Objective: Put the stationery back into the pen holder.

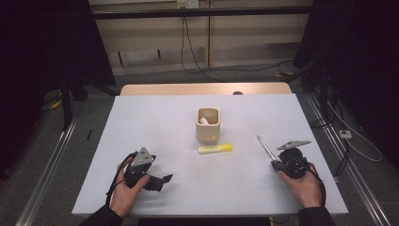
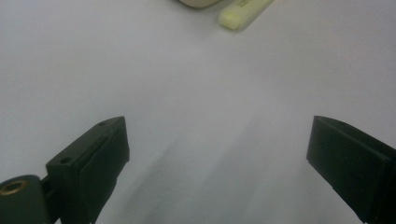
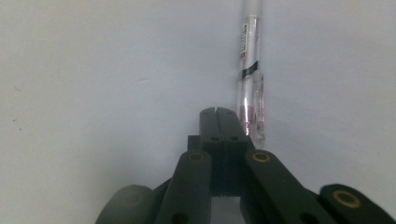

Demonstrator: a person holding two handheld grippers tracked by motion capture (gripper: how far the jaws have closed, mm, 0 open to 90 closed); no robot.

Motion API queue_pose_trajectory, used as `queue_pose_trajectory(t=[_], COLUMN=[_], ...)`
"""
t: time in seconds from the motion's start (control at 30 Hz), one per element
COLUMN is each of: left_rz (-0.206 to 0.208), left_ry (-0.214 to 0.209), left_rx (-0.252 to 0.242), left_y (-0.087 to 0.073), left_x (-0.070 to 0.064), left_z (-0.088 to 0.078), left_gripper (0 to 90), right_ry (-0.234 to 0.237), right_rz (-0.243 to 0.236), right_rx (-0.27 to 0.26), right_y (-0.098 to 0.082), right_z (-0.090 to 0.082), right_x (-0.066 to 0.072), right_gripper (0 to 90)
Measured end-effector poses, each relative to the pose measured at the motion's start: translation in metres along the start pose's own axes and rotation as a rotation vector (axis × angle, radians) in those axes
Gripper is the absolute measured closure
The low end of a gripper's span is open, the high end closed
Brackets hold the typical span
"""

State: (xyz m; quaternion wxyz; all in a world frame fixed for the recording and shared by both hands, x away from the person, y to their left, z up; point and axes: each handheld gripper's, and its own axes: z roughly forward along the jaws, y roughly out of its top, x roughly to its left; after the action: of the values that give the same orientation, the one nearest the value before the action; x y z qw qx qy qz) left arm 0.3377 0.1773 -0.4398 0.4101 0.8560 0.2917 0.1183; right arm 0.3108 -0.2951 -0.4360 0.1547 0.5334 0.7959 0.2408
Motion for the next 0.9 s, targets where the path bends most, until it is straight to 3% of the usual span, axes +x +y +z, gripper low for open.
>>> queue_pose_trajectory(t=[0.17, 0.43, 0.77, 0.83, 0.9], left_rz=[0.012, 0.003, 0.007, 0.005, 0.005], left_ry=[0.002, 0.003, 0.009, 0.01, 0.01], left_rx=[0.001, 0.001, 0.002, 0.005, 0.005], left_y=[0.0, 0.0, 0.0, 0.0, 0.0], left_x=[0.0, 0.0, 0.002, 0.002, 0.002], left_z=[0.0, 0.0, -0.001, -0.001, -0.001], left_gripper=[5.8, 5.8, 5.8, 5.8, 5.8], right_ry=[0.022, 0.066, 0.076, 0.076, 0.076], right_rz=[0.001, -0.018, -0.028, -0.028, -0.019], right_rx=[-0.008, -0.065, -0.126, -0.131, -0.12], right_y=[0.001, 0.005, 0.016, 0.02, 0.023], right_z=[0.0, -0.003, -0.006, -0.005, -0.003], right_x=[0.0, 0.004, 0.003, 0.002, 0.001], right_gripper=[90.0, 89.5, 63.6, 48.5, 40.6])
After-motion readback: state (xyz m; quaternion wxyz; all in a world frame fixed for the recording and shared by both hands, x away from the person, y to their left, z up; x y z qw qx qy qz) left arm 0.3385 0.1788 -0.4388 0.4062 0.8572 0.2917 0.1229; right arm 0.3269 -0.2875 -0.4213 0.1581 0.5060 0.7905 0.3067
